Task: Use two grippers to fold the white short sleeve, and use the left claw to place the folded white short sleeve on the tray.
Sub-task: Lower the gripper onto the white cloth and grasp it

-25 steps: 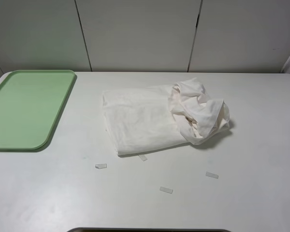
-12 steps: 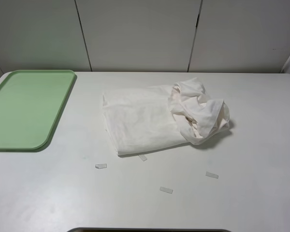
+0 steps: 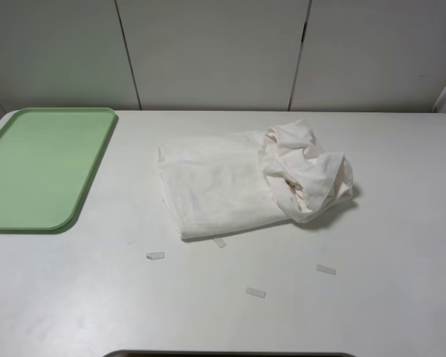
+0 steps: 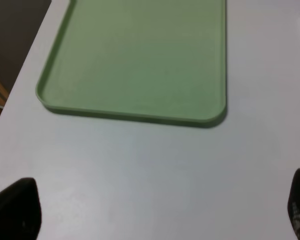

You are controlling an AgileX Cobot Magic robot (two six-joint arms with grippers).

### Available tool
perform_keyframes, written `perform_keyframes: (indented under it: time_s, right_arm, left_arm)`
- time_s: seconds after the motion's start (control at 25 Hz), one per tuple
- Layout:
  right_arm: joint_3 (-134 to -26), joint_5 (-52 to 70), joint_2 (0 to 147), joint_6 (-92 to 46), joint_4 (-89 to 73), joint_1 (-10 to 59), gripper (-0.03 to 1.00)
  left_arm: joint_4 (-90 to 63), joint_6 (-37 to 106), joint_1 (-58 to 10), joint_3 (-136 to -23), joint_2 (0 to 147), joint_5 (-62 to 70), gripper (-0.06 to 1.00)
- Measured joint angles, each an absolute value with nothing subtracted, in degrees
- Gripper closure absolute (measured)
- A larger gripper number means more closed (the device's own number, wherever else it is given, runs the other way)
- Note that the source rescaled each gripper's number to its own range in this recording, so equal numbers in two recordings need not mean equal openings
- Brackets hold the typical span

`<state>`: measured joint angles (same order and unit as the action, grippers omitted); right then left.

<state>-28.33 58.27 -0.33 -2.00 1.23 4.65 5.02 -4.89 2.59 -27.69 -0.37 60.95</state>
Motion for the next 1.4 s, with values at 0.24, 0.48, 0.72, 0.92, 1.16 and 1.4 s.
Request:
perform_keyframes:
  time_s: [0.24,0.48,0.72,0.92,1.16,1.4]
  right_arm:
    - [-28.3,58.3,-0.3,-2.0,1.2,4.6,-0.03]
    - [-28.3,58.3,-0.3,-1.9,1.2,4.6,-0.03]
    - [-28.3,58.3,-0.3,-1.9,1.2,4.6,-0.03]
    - [-28.3,58.3,-0.3,-1.9,1.2,4.6,-0.03]
    - [-28.3,58.3,-0.3,-1.9,1.2,4.6,-0.03]
    - [-28.3,58.3,-0.3,-1.9,1.2,4.6,-0.03]
  left_arm:
    - [5.8,-4.9,2.6,-27.7,-0.4,60.9,-0.04]
    - [5.1,-4.9,2.6,-28.1,0.0,61.4,-0.04]
    - [1.1,-4.9,2.6,-35.0,12.7,64.2,-0.04]
    - [0.0,-4.9,2.6,-40.4,24.5,63.9,-0.04]
    - [-3.8,-4.6,1.8,-46.0,45.6,58.1,-0.04]
    - [-9.6,-1.6,-3.0,-46.2,59.6,43.6,-0.04]
